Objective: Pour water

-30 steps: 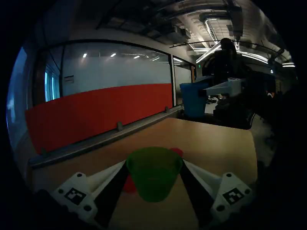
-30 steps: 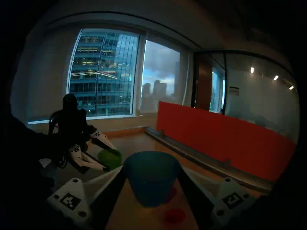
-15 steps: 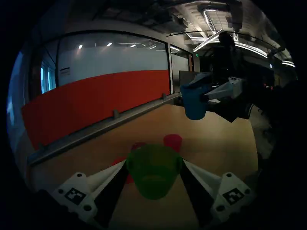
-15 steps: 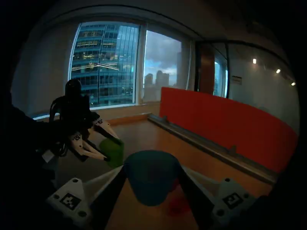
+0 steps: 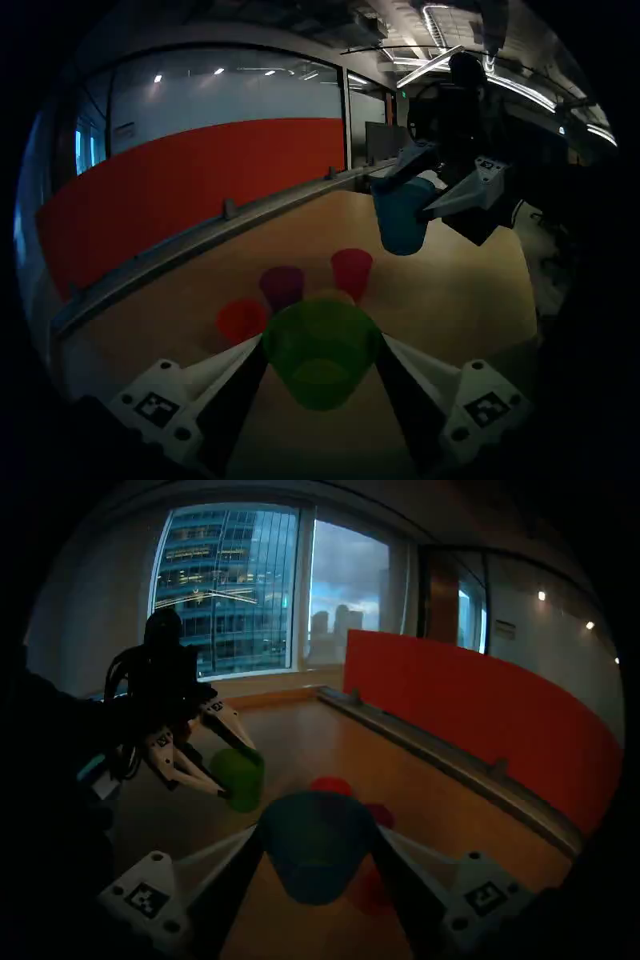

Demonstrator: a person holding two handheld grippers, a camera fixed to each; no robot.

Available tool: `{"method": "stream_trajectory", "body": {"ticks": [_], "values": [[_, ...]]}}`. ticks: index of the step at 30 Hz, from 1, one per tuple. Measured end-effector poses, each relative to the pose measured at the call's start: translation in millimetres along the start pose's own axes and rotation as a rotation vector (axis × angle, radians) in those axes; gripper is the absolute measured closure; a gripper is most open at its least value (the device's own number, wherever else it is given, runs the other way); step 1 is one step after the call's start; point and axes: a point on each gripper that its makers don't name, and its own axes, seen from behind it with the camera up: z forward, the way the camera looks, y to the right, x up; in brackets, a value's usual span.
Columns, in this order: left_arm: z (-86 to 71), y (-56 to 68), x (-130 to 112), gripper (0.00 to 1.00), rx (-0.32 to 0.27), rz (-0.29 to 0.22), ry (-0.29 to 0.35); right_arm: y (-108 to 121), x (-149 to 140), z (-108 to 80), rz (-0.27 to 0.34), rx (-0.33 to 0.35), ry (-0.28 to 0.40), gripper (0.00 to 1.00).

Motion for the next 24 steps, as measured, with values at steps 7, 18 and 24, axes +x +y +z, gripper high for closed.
{"method": "stream_trajectory", "body": {"ticks": [7,18,24], "values": [[6.5,3.1,-17,0.12,-0.018,-0.002,-0.041,-2,-20,8.0,0.001,0.018,-0.040,0.08],[16.3,8.4,-35,0.12,-0.047,-0.008,-0.087,-8,-54,20.5,0.012,0.046,-0.102,0.07],[23.8,12.7,-48,0.12,-0.063,-0.001,-0.122,-10,-76,26.6,0.014,0.056,-0.138,0.07]]}}
